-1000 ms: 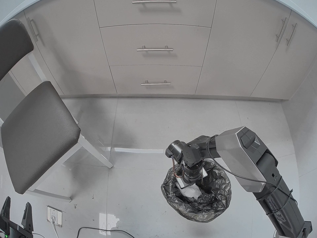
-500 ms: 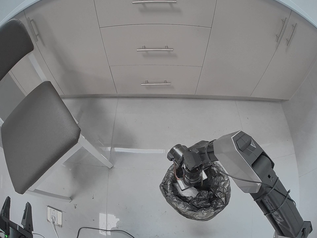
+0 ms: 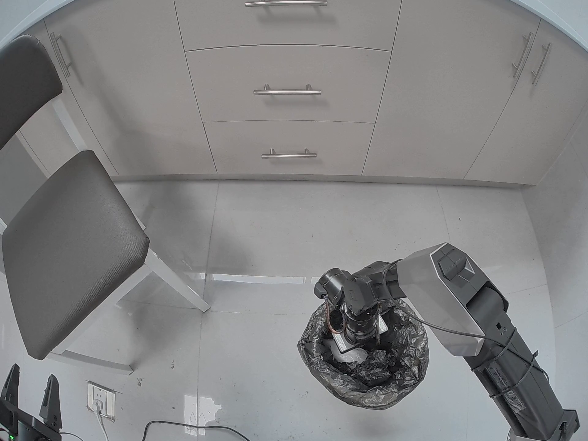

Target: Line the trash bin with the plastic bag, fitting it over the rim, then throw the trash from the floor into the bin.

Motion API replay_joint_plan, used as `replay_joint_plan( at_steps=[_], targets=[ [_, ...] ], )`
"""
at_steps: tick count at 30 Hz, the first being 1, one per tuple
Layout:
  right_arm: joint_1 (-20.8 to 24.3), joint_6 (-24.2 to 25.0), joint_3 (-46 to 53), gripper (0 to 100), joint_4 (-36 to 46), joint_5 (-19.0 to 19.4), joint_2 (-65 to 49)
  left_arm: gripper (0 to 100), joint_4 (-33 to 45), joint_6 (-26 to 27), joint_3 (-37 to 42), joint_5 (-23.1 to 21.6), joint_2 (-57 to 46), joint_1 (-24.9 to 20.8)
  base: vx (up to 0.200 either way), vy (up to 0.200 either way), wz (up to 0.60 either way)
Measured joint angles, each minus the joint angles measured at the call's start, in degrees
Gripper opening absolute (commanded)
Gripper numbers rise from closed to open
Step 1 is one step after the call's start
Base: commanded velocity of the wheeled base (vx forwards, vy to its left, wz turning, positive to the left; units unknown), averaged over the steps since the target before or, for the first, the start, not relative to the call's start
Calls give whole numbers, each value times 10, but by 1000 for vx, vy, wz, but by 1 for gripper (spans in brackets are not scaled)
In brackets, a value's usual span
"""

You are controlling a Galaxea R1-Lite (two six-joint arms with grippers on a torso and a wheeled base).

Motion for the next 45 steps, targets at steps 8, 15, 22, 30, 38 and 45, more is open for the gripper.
replay_joint_plan(
  at_steps=[8, 15, 22, 30, 38, 45],
  targets=[
    [0, -2, 0, 0, 96, -1, -28, 100, 0, 0, 0, 0, 0, 0, 0, 0, 0],
    [-7, 3, 0, 0, 157, -16, -71, 100, 0, -1, 0, 0, 0, 0, 0, 0, 0],
    [-13, 7, 0, 0, 160, -33, -94, 100, 0, -1, 0, 0, 0, 0, 0, 0, 0],
    [-12, -2, 0, 0, 224, -53, -141, 100, 0, -1, 0, 0, 0, 0, 0, 0, 0],
    [-6, 1, 0, 0, 338, -81, -257, 100, 0, 0, 0, 0, 0, 0, 0, 0, 0],
    [7, 0, 0, 0, 449, -126, -423, 100, 0, 1, 0, 0, 0, 0, 0, 0, 0]
  ],
)
